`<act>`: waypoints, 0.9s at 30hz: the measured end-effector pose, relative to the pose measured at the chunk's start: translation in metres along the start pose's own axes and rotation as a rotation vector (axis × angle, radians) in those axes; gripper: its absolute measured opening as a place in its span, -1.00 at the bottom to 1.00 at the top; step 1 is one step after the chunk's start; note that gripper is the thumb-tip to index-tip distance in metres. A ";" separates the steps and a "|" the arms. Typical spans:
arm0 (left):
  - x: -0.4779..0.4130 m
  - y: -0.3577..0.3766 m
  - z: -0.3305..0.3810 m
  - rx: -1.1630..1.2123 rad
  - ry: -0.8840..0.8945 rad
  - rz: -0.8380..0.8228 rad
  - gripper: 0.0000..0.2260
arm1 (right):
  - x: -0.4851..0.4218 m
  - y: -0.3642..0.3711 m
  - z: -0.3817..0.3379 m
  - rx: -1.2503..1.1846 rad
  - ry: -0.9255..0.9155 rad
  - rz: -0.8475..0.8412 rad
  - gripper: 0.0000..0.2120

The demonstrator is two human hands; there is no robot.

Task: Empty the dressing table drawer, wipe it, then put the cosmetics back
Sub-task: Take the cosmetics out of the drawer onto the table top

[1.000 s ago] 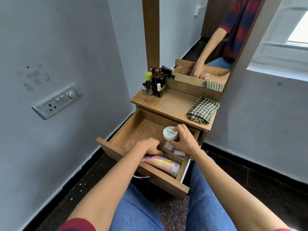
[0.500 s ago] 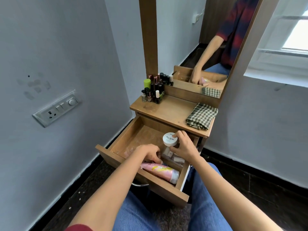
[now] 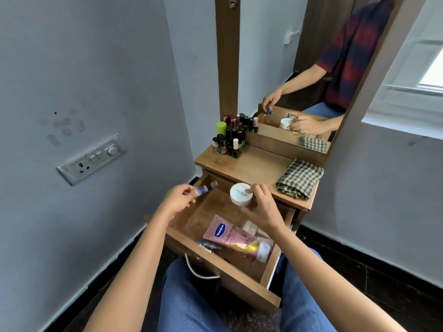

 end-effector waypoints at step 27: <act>-0.042 0.032 0.016 0.862 -0.185 0.210 -0.77 | -0.122 0.073 -0.040 -0.272 0.183 0.132 -0.69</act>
Point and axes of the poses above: each hand's wrist, its own x-axis away from the middle knuckle, its own y-axis out of the palm, z = x × y, the point moved 1 cm from there along -x, towards the middle knuckle, and after that the axes turned 5 degrees about z, right-handed, at the moved point
